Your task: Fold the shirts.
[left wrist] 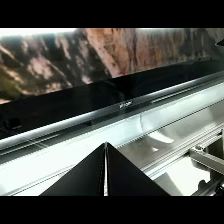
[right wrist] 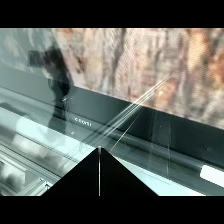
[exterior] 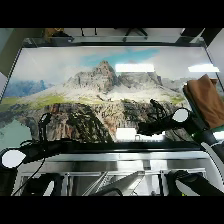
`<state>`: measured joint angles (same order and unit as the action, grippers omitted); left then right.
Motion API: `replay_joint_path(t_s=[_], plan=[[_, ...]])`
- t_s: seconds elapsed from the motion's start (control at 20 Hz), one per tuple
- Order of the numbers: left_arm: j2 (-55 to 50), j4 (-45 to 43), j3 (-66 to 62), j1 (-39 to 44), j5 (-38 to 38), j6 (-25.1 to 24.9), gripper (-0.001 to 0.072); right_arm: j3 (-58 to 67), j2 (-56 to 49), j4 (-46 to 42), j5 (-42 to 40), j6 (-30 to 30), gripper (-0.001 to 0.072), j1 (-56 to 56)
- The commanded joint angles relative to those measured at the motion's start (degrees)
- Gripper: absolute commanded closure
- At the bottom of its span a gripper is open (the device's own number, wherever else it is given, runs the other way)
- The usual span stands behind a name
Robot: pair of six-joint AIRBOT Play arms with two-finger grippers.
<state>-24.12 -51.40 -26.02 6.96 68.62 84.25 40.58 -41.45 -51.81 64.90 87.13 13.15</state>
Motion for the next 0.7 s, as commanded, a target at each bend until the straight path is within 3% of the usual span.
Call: replay_joint_path(t_s=[0.0, 0.15, 0.35, 0.45, 0.55, 0.65], plan=[[0.04, -0.07, 0.04, 0.02, -0.04, 0.0, 0.0692, -0.02, -0.04, 0.04, 0.02, 0.04, 0.0695, 0.04], [-0.44, -5.33, -1.68, 0.0, 0.83, 1.27, 0.0694, -0.02, -0.04, 0.04, 0.0, 0.04, 0.0695, 0.04], [-7.93, -36.7, -15.5, 0.0, 12.33, 10.43, 0.0693, -0.02, -0.04, 0.04, 0.0, 0.04, 0.0695, 0.04], [-12.76, -52.57, -21.27, 0.0, 16.72, 12.74, 0.0692, -0.02, -0.04, 0.04, 0.0, 0.04, 0.0695, 0.04], [-17.29, -63.67, -24.61, -0.02, 18.27, 16.41, 0.069, -0.02, -0.04, 0.04, 0.02, 0.04, 0.0695, 0.04], [-20.87, -67.23, -25.46, -0.7, 17.59, 17.03, 0.0671, -0.02, -0.04, 0.04, 0.0, 0.04, 0.0695, 0.04]])
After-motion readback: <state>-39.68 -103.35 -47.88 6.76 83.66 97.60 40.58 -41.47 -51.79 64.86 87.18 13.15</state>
